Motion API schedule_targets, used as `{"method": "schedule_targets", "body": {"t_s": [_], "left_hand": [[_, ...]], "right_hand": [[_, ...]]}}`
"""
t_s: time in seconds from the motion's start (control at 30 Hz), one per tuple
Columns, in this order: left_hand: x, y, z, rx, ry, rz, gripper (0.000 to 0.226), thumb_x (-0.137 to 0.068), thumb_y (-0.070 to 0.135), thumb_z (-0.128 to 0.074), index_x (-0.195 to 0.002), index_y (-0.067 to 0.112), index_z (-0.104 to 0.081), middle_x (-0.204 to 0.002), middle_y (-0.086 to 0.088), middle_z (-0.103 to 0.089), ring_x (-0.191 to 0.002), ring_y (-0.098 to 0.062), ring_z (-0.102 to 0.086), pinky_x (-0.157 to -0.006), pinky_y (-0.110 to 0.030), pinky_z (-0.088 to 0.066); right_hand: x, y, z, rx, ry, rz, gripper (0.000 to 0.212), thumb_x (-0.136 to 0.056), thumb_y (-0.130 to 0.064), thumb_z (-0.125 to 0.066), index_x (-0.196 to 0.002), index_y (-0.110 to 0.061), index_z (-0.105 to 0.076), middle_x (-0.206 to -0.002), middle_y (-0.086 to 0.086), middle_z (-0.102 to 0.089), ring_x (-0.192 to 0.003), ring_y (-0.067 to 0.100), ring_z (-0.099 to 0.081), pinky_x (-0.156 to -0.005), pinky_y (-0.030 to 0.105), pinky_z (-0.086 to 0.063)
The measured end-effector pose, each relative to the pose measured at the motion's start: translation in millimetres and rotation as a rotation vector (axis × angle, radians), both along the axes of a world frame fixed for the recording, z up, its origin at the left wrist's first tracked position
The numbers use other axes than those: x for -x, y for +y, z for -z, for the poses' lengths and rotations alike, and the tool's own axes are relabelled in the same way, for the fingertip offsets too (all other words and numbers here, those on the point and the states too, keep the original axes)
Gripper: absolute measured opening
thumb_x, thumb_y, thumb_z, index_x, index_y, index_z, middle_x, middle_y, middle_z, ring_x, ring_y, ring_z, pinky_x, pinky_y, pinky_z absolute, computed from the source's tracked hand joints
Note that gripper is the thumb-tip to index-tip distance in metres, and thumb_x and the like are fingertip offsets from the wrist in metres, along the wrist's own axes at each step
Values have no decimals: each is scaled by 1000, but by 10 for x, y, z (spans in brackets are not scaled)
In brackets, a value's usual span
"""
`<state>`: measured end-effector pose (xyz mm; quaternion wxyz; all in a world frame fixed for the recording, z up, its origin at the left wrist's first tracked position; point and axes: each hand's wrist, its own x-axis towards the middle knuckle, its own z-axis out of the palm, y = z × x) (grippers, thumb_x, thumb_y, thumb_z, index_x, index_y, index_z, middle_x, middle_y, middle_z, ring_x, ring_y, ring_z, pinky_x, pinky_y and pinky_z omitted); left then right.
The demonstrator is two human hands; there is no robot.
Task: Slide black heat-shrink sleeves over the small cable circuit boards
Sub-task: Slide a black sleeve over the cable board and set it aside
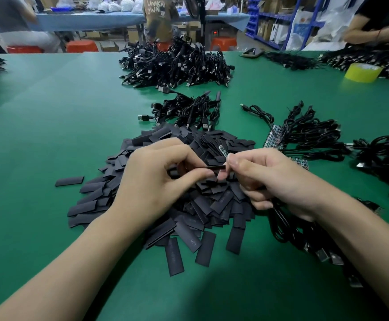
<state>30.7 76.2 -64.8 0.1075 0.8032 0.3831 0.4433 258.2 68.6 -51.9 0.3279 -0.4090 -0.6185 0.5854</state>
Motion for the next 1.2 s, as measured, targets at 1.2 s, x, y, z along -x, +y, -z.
{"method": "schedule_targets", "body": {"t_s": [1.2], "left_hand": [[47,63,76,12,-19,-98,18,-79,32,-86,-95,24,-82,-89,13,-74,-80,-8,-70,-72,-36,-59]], "right_hand": [[-13,14,-39,-370,-527,36,49,-105,-41,-47,-59,-24,-44,-51,-11,-37,-46,9,-30,-49,28,-24]]}}
